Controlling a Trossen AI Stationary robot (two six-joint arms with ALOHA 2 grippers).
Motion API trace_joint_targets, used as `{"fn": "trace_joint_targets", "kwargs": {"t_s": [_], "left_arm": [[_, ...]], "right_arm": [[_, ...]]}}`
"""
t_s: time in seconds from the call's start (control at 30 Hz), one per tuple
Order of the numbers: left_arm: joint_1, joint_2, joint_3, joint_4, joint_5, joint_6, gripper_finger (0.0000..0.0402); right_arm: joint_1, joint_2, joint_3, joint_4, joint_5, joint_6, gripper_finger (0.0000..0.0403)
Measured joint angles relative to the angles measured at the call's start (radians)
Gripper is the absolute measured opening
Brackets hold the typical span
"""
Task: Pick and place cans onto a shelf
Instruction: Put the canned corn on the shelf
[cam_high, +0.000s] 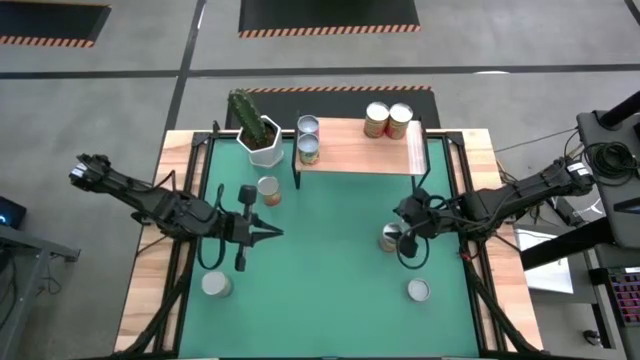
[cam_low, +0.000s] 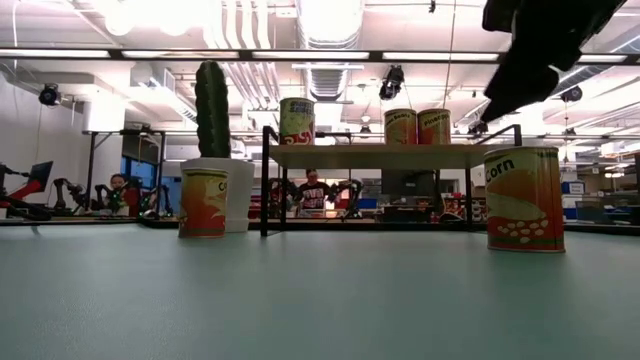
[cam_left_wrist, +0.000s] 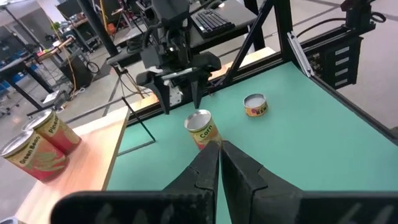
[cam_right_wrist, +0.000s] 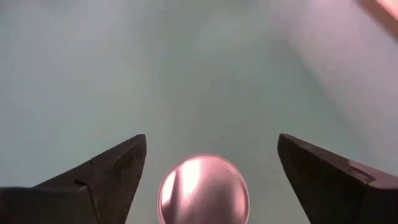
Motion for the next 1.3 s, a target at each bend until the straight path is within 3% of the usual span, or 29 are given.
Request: {"fn": "trace_joint_targets", "kwargs": {"t_s": [0.13,0.3,0.43,0.63,0.87,1.1,1.3], "left_arm": [[0.0,0.005,0.0,0.0,0.0,-0.001,0.0],[0.0,0.005,0.0,0.001,0.0,0.0,0.0],[0.0,0.005,0.0,0.001,0.0,0.003,0.0],[0.0,0.005,-0.001,0.002,0.0,0.007,0.0],[0.0,0.004,-0.001,0.003,-0.001,0.007,0.0],[0.0,0.004,0.001,0.001,-0.001,0.007,0.0],[0.0,0.005,0.001,0.011,-0.003,0.036,0.0]], "right_arm": [[0.0,0.0,0.0,-0.008,0.007,-0.02,0.0356],[0.005,0.008,0.001,-0.046,-0.09,-0.002,0.0344],[0.023,0.03,0.001,-0.046,-0.106,-0.002,0.033],[0.024,0.041,0.004,0.002,-0.048,-0.041,0.0326],[0.09,0.082,0.113,-0.058,0.025,-0.048,0.0326],[0.199,0.188,0.172,-0.299,0.099,0.137,0.0326],[0.197,0.238,0.167,-0.327,0.1,0.244,0.0338]]}}
